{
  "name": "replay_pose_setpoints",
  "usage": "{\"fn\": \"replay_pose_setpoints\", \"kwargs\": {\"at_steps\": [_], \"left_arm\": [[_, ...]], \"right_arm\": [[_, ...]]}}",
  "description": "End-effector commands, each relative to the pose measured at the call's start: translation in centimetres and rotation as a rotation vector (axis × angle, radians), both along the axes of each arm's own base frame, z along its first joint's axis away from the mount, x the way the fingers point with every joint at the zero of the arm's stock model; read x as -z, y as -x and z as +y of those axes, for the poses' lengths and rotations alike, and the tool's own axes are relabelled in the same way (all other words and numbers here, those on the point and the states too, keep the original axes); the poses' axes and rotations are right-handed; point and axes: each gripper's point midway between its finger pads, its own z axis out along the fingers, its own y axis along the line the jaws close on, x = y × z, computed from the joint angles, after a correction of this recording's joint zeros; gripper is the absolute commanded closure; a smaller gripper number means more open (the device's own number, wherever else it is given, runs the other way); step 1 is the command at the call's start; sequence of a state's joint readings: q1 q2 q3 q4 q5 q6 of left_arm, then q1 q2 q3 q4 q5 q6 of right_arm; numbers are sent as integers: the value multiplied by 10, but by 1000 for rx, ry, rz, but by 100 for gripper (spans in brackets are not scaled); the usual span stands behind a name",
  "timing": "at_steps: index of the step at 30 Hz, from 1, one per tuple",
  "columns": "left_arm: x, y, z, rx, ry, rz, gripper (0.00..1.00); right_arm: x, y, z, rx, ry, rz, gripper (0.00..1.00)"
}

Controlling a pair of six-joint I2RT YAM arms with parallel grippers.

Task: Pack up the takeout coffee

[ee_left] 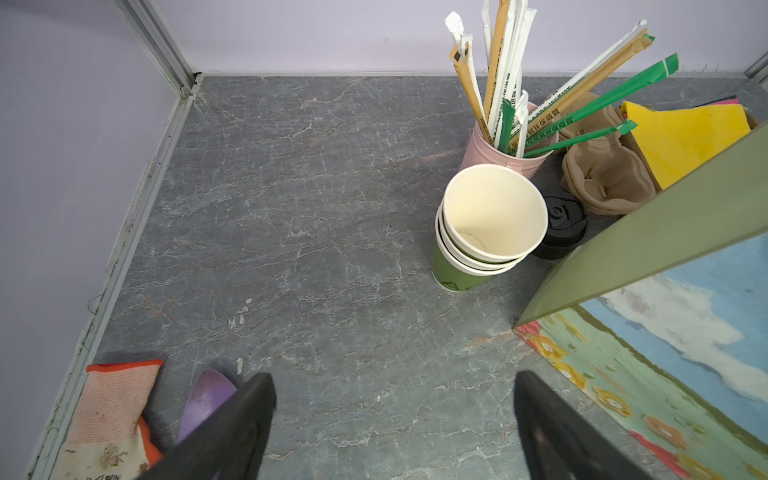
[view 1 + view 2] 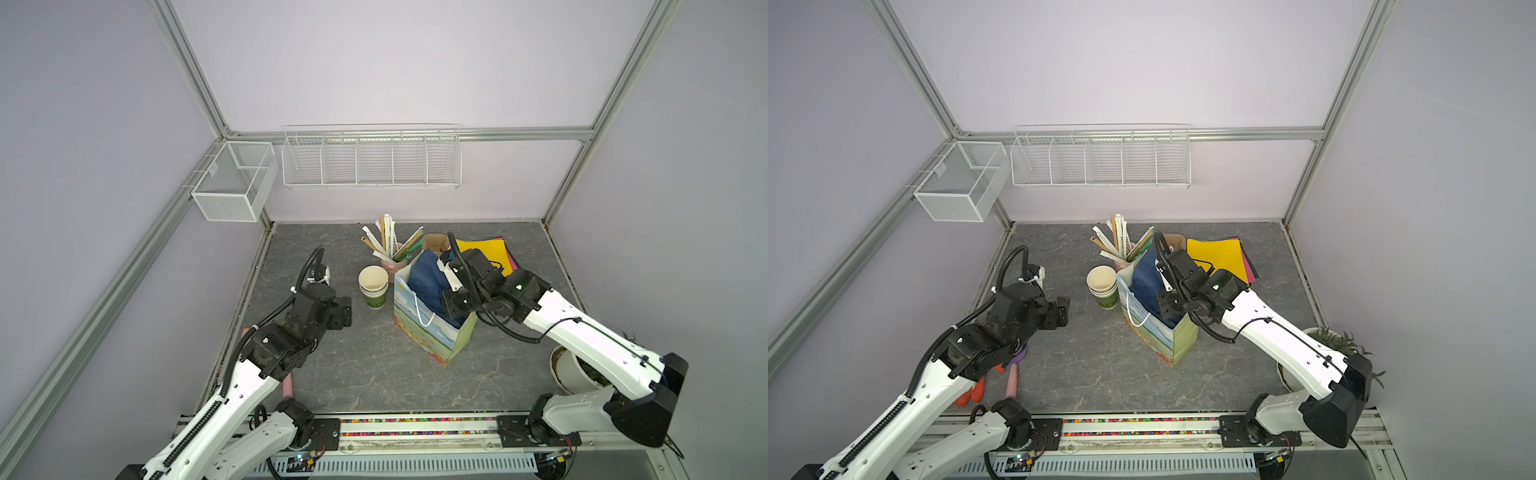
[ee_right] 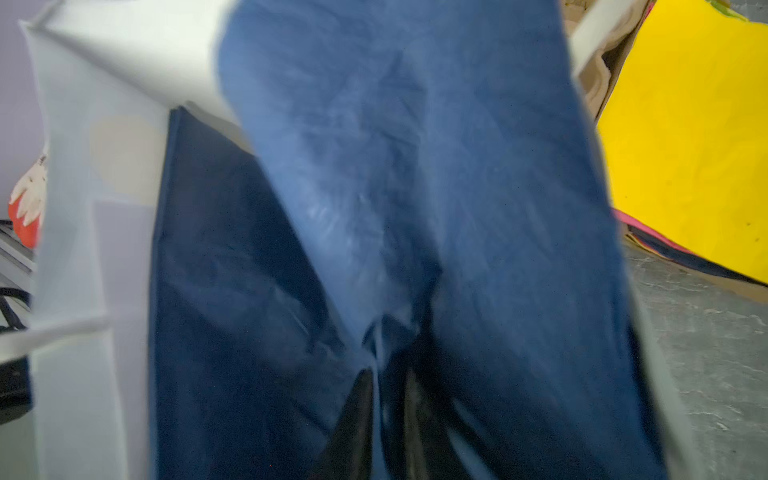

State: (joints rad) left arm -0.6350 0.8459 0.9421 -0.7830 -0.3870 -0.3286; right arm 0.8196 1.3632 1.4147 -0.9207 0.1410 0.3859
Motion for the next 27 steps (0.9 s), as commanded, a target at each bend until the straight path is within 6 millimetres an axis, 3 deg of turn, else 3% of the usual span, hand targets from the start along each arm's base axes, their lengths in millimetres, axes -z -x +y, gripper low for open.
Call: {"fn": "replay_pose_setpoints", "kwargs": {"at_steps": [1,6,8,10,13,15,17,19,20,22,27], "left_arm": [[5,0,0,7,-12,7,9],[5,0,1,3,-6,0,6],[5,-1,1,-2,-3,-8,0],[4,-2,1,-3,0,-16,0],[1,-3,4,-26,16,-40,1],[-1,-6,12,-79,29,-81,1],[-7,-7,19,-125,48,-124,1],[-10,-9,26,-177,65,-157,1],[-16,-7,32,-200,86,-196,1],[-17,-9,39,-239,76,-229,1],[-12,-13,71,-386,-34,-335,1]], "right_arm": [[-39,-2,1,-19,-40,-80,57],[-74,4,2,-75,-52,-104,36],[-91,6,0,-91,-79,-140,32],[-113,10,0,-125,-116,-191,28],[-137,7,-18,-90,-103,-281,18],[-148,3,-38,-23,-82,-310,13],[-158,1,-63,63,-71,-375,2],[-162,-2,-93,158,-61,-469,11],[-162,-4,-109,209,-53,-521,12],[-153,-7,-140,309,-40,-576,12],[-108,-10,-215,587,70,-643,11]]}}
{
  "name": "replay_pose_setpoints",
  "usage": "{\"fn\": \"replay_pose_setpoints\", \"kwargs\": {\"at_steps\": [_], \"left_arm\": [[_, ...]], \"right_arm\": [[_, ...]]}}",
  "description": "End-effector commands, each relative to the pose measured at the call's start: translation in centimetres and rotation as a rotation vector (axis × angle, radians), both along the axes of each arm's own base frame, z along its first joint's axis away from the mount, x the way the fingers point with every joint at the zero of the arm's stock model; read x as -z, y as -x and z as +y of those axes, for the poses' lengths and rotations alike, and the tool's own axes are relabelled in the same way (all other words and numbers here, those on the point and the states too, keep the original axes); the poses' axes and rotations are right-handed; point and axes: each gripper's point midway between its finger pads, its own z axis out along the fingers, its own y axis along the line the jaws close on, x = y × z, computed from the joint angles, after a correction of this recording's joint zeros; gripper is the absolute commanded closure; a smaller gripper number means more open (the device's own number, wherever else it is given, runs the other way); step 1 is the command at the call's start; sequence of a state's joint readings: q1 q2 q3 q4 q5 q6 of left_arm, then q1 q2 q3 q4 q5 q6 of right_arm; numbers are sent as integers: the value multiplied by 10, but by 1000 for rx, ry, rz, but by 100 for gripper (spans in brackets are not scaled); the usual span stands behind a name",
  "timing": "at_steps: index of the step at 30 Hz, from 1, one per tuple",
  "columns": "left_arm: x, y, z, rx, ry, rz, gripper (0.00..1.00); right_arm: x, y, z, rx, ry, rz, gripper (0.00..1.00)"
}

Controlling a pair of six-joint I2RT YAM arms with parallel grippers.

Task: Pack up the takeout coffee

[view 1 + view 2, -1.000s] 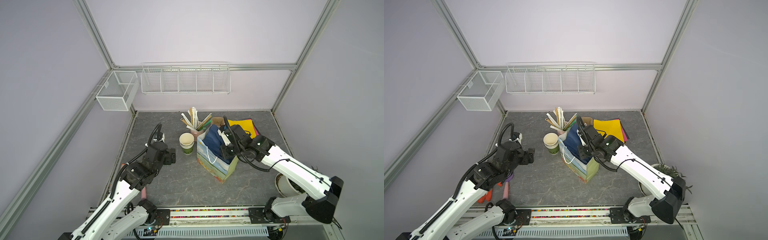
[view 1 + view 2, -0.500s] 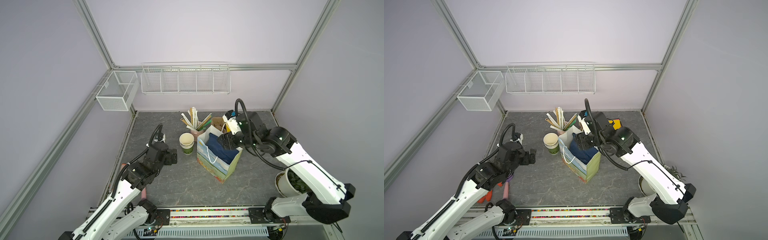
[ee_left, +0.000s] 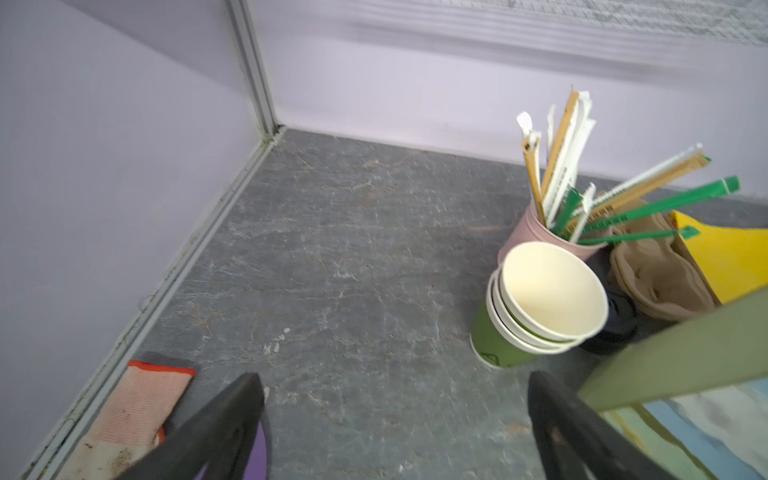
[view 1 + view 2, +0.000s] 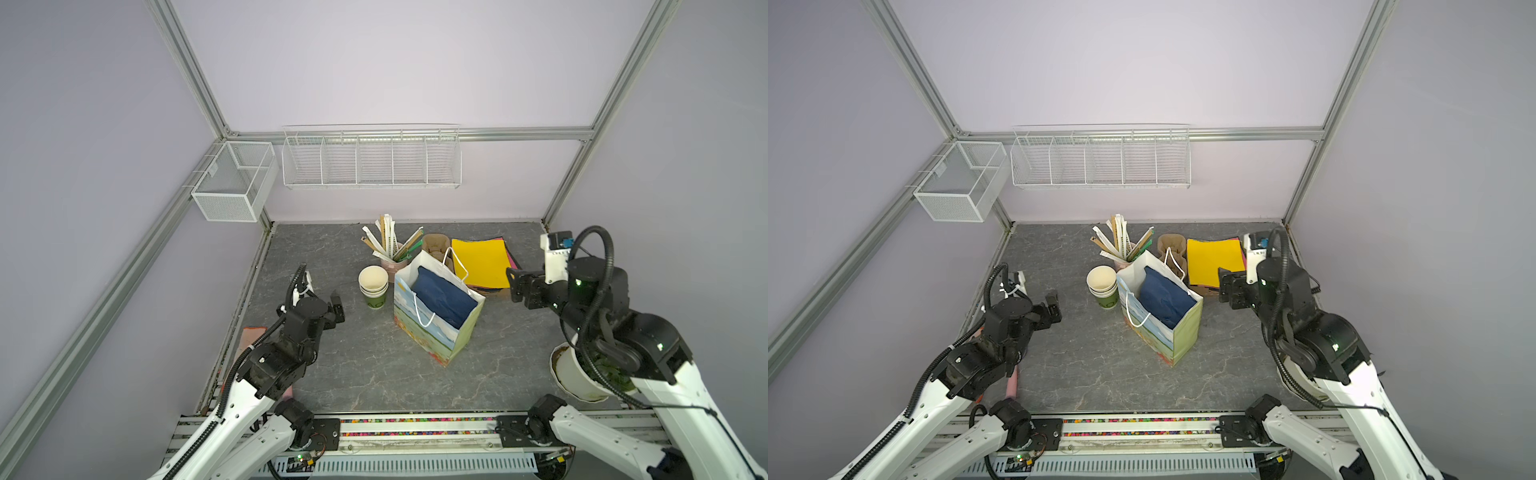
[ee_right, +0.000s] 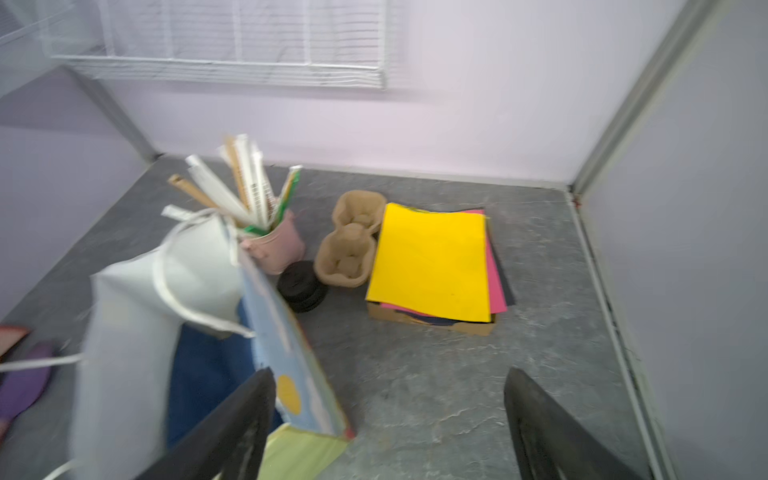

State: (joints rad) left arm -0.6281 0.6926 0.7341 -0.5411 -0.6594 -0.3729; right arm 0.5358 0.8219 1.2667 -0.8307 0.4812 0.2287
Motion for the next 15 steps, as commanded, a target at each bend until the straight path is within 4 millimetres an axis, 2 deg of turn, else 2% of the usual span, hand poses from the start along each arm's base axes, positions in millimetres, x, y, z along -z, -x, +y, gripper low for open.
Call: {"fn": "replay_pose_setpoints", "kwargs": {"at_steps": [1,3,7,9,11,13,15], "left_arm": [[-3,-6,30,-159,-67,-88,1],[8,-11,43,-203,-45,-75,1],[31,-24,66,-278,-10,-62,1],[41,-31,77,-319,-22,-61,1],[46,-39,81,-353,-37,-69,1],[49,-48,81,-354,-71,-109,1],[60,-57,81,-352,-119,-136,1]], "right_arm": [[21,-14,-42,208,59,-78,11],[41,-15,-59,283,58,-111,11],[97,-30,-73,323,142,-120,11],[121,-36,-79,365,111,-83,11],[139,-51,-76,331,154,-60,11],[159,-67,-83,368,192,-36,11],[189,-85,-85,378,208,9,11]]}}
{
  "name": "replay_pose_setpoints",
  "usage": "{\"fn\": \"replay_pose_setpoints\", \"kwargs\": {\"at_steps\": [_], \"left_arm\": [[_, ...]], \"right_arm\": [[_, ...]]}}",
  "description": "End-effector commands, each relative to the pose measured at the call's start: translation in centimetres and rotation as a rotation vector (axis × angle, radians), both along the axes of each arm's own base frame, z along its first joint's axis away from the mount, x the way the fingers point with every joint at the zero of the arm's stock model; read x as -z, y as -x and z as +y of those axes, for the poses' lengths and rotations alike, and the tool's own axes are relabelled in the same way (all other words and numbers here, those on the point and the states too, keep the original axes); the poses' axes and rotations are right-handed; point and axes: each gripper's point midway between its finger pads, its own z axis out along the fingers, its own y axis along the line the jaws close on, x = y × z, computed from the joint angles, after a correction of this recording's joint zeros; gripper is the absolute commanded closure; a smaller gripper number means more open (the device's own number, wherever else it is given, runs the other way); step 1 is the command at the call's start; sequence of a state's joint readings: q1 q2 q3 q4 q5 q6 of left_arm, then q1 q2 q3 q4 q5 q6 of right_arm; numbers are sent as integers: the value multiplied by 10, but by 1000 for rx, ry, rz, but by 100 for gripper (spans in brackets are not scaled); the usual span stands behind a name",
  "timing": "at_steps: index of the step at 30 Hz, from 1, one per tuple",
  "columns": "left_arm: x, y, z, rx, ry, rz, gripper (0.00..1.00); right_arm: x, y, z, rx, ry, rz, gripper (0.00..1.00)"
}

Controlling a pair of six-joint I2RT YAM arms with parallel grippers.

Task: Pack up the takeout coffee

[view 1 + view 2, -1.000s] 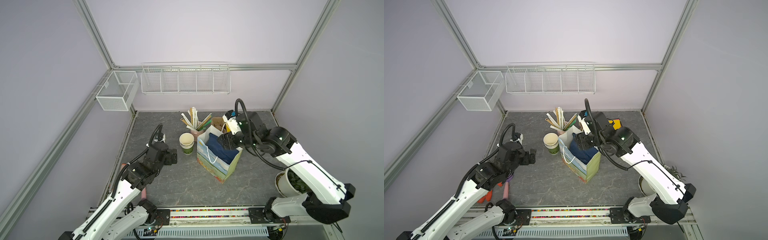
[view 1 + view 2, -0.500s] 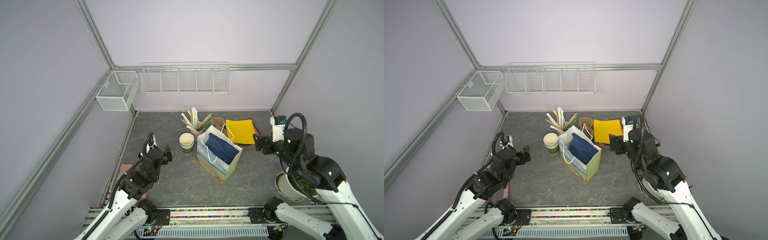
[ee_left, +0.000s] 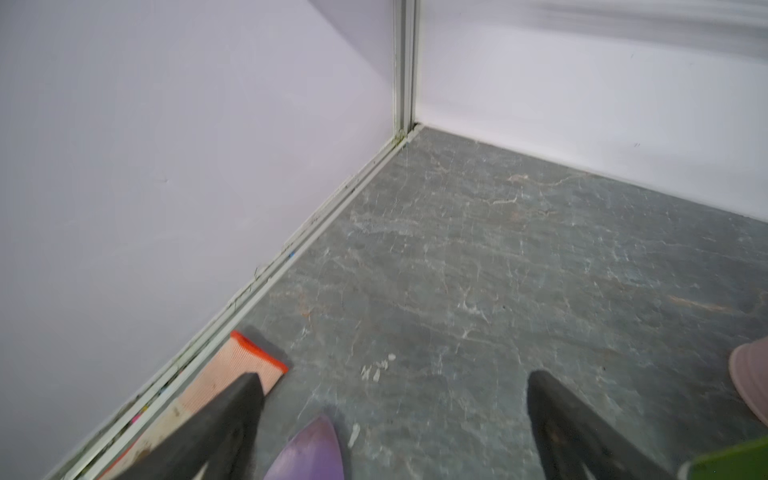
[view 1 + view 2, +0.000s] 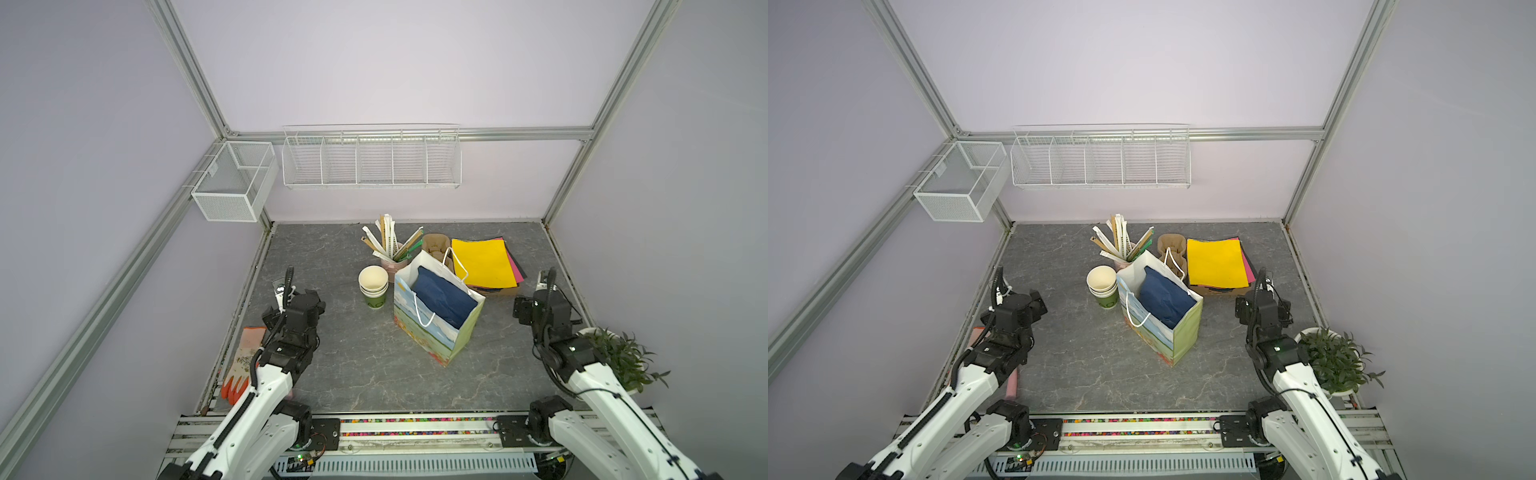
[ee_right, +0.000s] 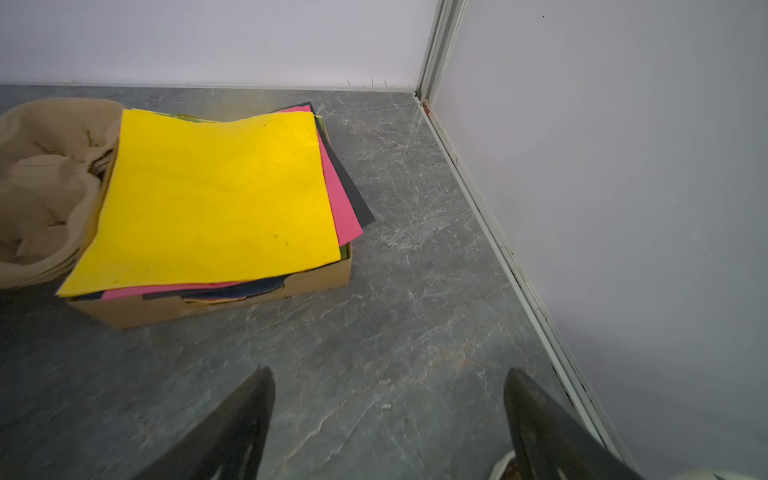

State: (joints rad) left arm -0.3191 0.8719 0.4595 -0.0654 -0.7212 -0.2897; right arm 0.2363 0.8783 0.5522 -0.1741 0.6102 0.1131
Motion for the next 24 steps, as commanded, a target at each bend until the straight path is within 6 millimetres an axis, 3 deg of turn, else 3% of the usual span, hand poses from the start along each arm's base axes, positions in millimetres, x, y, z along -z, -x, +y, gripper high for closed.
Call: {"fn": "replay_pose_setpoints", "kwargs": {"at_steps": [1,3,6,9,13,15,17,19,22,24], "left_arm": [[-6,-18,4,-13,-62,-115,1],[11,-27,7,-10,-74,-90,1],[30,-39,12,-18,-63,-80,1],[27,-58,2,53,-75,-133,1],[30,-76,14,58,-92,-122,1],[51,-82,16,94,-43,-126,1],[58,-96,11,133,-89,-129,1],[64,-98,13,147,-21,-44,1],[59,-98,13,156,-58,-126,1],[60,-98,13,150,-40,-82,1]], "right_arm": [[12,-36,-1,9,34,-74,11],[32,-49,-11,22,64,-70,11],[49,-63,-3,-73,3,-160,11],[56,-83,-2,-119,-45,-153,11],[80,-86,-6,-151,-94,-207,12],[77,-92,-2,-171,-81,-204,12],[81,-91,-3,-163,-89,-182,12],[78,-92,-3,-165,-84,-200,12],[79,-92,-3,-164,-85,-192,12],[78,-90,-2,-165,-88,-190,12]]}}
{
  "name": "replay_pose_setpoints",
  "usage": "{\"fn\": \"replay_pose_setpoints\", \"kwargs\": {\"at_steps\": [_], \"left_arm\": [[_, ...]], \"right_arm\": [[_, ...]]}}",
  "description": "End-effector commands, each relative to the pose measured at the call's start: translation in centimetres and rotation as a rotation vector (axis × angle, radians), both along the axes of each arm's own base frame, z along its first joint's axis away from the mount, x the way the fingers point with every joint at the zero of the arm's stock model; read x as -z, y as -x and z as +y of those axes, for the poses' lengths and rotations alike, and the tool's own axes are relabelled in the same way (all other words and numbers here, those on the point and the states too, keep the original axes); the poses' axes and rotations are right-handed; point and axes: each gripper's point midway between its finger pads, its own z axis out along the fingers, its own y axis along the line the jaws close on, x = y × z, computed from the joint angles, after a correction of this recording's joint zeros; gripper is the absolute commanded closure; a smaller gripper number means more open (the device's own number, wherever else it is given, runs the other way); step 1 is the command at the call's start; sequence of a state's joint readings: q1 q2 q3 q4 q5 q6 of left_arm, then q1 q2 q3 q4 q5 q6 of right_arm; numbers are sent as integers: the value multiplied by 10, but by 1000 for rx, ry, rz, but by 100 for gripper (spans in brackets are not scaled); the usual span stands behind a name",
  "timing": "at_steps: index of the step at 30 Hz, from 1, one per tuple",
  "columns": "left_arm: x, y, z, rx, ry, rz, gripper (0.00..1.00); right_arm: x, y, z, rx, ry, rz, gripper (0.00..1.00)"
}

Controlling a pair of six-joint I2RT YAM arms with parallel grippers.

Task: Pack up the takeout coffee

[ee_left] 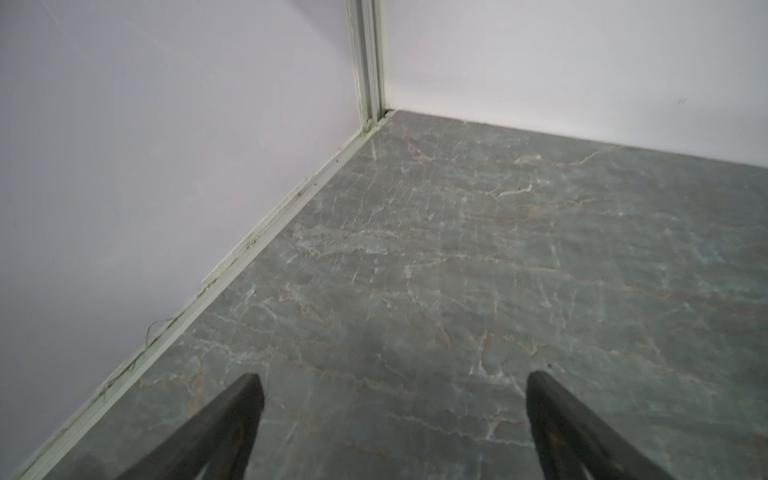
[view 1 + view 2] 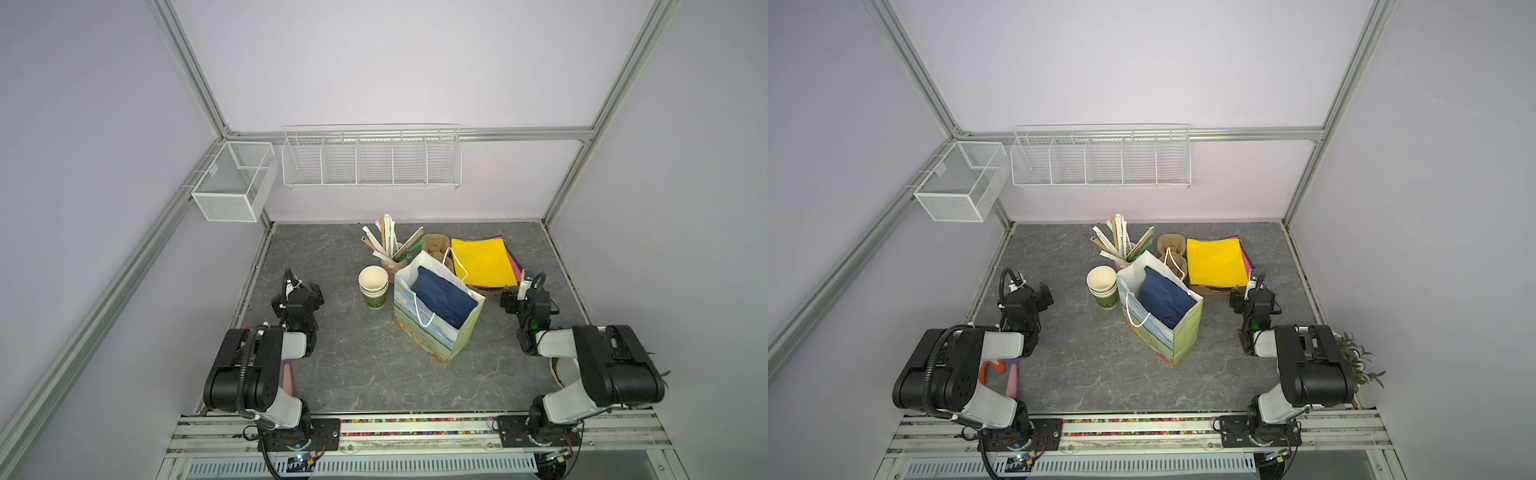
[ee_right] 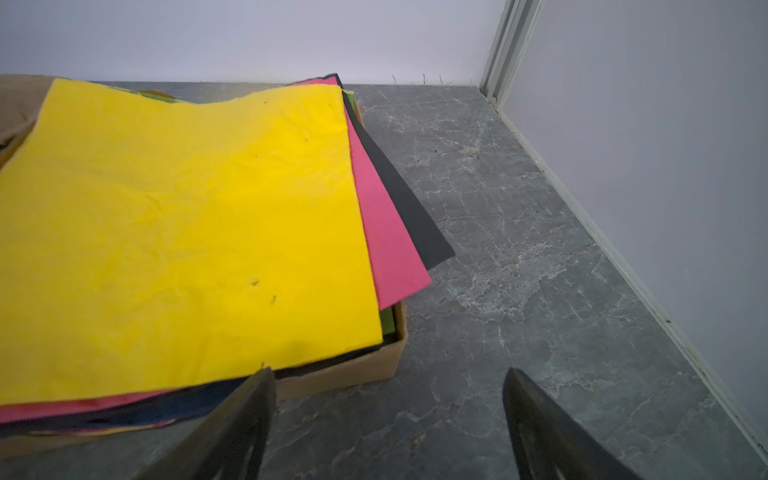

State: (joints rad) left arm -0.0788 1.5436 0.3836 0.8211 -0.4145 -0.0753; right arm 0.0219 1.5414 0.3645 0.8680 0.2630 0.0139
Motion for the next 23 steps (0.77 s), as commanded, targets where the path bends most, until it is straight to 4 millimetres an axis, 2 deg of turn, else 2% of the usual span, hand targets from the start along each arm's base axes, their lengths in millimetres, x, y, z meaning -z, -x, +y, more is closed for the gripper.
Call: {"fn": "replay_pose_setpoints", "kwargs": {"at_steps": [1,6,23], "left_arm": [[-18,-10,-6,33,13,-41,1],[-20,-9,-7,49,-6,-92,1],[-20,-9,-7,47,-5,-90,1]], "right_arm": [[-12,-3,3,-23,7,-44,12],[-13,-4,4,-21,11,-50,12],[-13,-4,3,-22,14,-50,12]]}}
